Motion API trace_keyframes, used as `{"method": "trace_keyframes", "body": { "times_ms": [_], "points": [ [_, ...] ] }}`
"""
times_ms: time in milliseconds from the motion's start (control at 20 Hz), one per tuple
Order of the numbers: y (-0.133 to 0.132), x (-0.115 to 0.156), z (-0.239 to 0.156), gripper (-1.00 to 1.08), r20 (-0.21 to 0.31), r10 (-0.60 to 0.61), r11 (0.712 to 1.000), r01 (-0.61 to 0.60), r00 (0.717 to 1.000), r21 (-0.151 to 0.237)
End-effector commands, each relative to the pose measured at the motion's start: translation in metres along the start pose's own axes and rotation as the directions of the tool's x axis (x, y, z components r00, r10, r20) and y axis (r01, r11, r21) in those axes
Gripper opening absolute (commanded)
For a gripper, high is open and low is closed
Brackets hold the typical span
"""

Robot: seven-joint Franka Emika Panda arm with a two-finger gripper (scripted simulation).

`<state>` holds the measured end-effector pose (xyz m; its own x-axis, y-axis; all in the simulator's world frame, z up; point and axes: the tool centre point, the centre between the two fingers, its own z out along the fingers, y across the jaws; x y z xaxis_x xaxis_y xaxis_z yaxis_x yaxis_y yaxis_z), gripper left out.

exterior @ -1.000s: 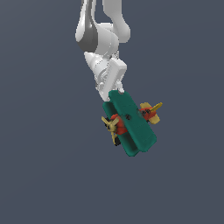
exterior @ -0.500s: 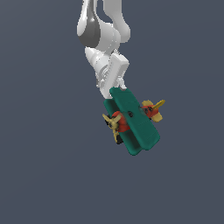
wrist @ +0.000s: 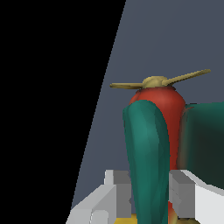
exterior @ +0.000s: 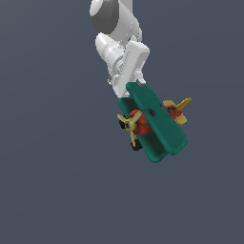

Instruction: Pick up the object and move it to a goal position.

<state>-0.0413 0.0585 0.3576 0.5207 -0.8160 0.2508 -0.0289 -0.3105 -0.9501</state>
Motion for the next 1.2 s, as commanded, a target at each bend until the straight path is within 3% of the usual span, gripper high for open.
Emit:
{"method": "trace_keyframes", "body": {
  "times_ms": [0,650,1150],
  "points": [
    [-0.024,-0.001,-0.001,-1.0,-0.003,-0.005,1.0,0.005,1.0,0.009],
    [-0.132,-0.013,-0.005,-1.0,-0.006,-0.013,1.0,0.013,1.0,0.008],
    [-0.172,-0.017,-0.005,-1.0,-0.005,-0.016,1.0,0.016,1.0,0.004]
  ]
}}
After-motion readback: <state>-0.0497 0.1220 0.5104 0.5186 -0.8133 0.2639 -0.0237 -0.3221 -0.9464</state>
